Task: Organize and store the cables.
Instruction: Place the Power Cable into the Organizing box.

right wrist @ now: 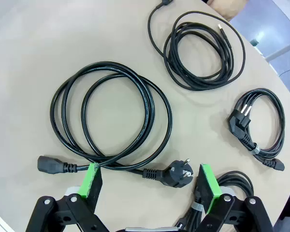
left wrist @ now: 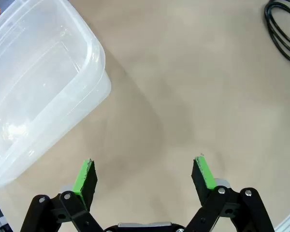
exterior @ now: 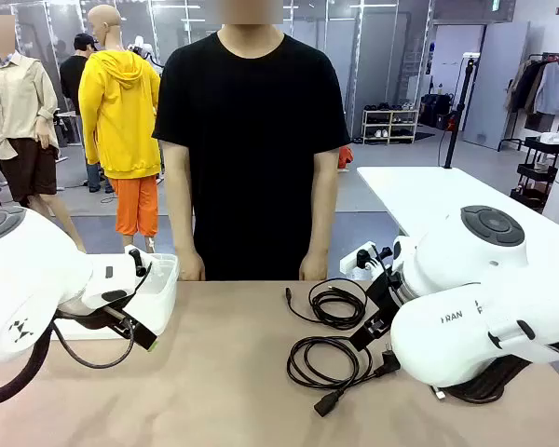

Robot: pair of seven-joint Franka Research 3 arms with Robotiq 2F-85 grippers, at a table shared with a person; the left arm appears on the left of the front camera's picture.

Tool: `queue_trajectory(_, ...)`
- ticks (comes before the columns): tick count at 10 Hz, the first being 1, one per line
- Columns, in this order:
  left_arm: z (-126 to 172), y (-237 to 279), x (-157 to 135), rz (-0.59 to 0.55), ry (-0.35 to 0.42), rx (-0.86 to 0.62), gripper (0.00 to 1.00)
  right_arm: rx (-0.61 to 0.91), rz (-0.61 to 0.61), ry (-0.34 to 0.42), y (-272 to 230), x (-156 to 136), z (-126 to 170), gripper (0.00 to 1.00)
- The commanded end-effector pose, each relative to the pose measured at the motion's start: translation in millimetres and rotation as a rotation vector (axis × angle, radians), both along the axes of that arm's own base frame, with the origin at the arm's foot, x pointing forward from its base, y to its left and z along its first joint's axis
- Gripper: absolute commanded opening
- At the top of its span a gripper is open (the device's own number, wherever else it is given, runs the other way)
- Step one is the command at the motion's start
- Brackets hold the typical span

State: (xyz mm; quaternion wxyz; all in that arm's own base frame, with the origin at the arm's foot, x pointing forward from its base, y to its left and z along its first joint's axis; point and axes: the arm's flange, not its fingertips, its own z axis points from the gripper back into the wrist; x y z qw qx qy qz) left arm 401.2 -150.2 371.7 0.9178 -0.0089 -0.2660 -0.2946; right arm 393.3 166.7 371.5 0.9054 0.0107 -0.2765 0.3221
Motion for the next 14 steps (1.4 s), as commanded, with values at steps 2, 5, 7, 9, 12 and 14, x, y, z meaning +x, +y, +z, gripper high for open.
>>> queue_trajectory(2, 0, 0, 0, -0.001, 0.0, 0.0, 1.0, 0.0, 0.0, 0.0, 0, 0, 0, 1.0)
queue_trajectory(5, 0, 0, 0, -0.001, 0.0, 0.0, 1.0, 0.0, 0.0, 0.0, 0, 0, 0, 1.0)
queue_trajectory(7, 0, 0, 0, -0.001, 0.0, 0.0, 1.0, 0.0, 0.0, 0.0, 0, 0, 0, 1.0)
queue_trajectory(9, 0, -1, -1, -0.003, -0.001, 0.002, 1.0, 0.0, 0.0, 0.0, 0, 0, 0, 1.0)
queue_trajectory(12, 89, 26, -1, -0.126, 0.061, -0.058, 1.0, 0.014, 0.038, 0.003, -23, 10, 58, 1.0)
queue_trajectory(14, 145, 61, -12, -0.178, 0.101, -0.118, 1.0, 0.029, 0.154, 0.018, -60, 7, 110, 1.0)
